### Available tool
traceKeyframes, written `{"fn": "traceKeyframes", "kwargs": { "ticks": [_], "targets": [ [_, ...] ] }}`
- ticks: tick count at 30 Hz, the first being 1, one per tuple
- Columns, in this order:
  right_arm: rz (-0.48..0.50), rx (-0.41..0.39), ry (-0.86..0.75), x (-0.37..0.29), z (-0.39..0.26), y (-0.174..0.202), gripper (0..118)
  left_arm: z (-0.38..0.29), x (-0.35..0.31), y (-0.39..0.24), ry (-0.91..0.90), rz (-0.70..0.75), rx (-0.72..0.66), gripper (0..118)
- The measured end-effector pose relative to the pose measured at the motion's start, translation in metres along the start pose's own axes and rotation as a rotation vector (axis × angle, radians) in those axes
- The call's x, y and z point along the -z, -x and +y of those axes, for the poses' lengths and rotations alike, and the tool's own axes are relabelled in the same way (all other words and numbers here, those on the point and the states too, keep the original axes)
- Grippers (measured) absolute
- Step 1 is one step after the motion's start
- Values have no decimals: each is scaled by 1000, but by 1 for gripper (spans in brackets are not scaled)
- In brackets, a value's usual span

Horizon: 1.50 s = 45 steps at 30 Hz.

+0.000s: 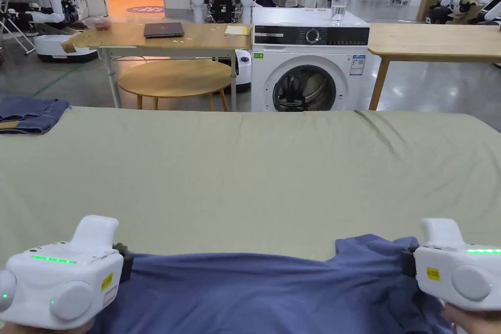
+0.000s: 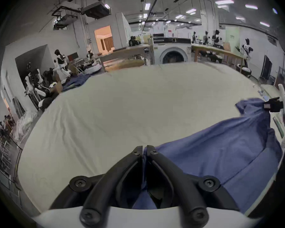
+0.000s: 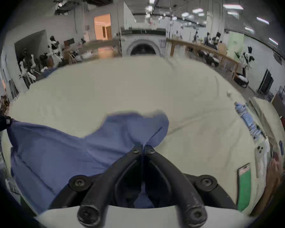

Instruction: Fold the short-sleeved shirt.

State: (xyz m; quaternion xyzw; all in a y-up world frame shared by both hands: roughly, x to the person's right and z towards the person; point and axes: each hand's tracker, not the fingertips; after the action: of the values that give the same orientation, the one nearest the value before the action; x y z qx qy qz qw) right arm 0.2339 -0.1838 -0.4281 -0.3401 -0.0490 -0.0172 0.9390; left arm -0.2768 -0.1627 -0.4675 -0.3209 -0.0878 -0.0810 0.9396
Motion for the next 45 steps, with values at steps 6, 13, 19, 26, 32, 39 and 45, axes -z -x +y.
{"fn": "traceKeyframes", "kwargs": {
  "ticks": [6,13,19,26,32,39,45],
  "targets": [
    [37,-46,-168,-124,-20,-18,0,-19,-108,3,-139,-34,-4,0],
    [14,-59,-59,-176,-133,-12,0,-124,-154,12,-26,-64,-24,0],
    [15,9,62,-149,-202,-6,1,-180,-129,5,107,0,-51,0],
    [22,-29,-170,-173,-126,38,112,-96,-150,-35,-133,86,-30,98],
    [44,-61,-381,-177,-69,103,112,-32,-142,-90,-278,-19,-32,98],
    [19,-124,-409,-179,-74,125,0,-49,-137,-101,-293,-2,16,0],
    [43,-119,-400,-185,-72,126,0,-81,-140,-42,-237,-11,-103,0]
  ]
}}
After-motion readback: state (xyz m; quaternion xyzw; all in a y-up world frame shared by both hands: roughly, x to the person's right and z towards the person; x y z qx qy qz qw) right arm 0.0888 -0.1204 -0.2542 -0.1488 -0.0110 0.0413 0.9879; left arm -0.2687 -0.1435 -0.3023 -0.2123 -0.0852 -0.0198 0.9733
